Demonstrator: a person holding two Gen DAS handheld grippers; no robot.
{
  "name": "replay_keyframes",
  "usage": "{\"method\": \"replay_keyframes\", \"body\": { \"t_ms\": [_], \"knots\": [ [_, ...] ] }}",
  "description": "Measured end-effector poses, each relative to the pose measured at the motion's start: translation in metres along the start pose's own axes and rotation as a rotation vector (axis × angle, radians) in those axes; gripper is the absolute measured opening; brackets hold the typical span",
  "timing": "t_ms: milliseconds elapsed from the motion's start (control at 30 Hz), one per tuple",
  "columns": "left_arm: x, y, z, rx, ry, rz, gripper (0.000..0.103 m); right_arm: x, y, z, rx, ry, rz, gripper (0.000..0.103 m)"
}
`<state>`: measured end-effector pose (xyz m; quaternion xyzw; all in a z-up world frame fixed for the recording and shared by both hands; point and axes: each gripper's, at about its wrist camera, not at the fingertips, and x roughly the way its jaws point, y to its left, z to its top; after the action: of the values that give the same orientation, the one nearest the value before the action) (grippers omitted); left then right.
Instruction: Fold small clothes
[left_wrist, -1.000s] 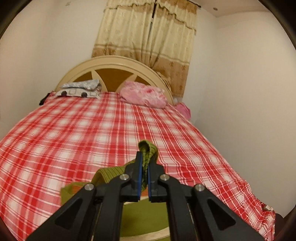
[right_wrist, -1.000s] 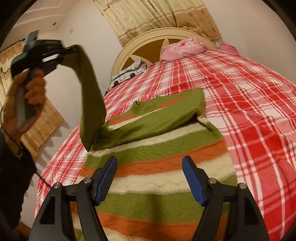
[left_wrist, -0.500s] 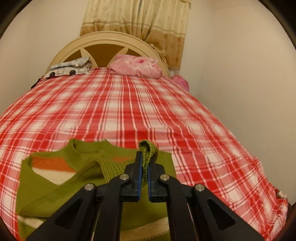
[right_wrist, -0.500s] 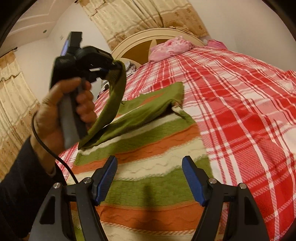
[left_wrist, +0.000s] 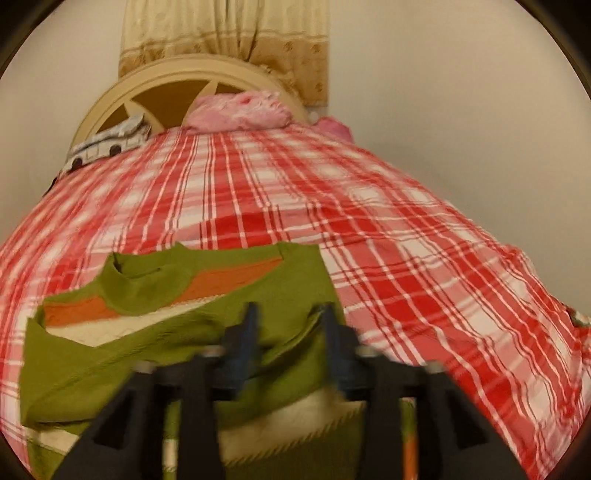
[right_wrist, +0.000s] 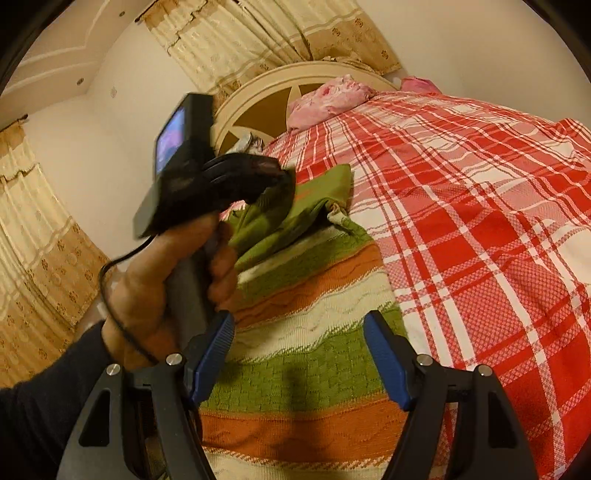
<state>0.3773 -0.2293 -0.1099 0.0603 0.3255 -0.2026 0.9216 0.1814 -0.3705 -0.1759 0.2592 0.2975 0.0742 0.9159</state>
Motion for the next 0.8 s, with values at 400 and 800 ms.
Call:
{"method": "replay_keyframes", "body": {
  "t_ms": [400,800],
  "knots": [
    [-0.063,0.110,-0.031,0.035,-0.085,0.180,0.079,0.002,-0.003,0.000,0.015,0.001,-0.031,0.073],
    [-0.004,0.218,-0.067,-0.314,0.159,0.160,0.078,0.016,0.014,-0.006,-0.076,0.059,-0.081,0.073]
  ]
}}
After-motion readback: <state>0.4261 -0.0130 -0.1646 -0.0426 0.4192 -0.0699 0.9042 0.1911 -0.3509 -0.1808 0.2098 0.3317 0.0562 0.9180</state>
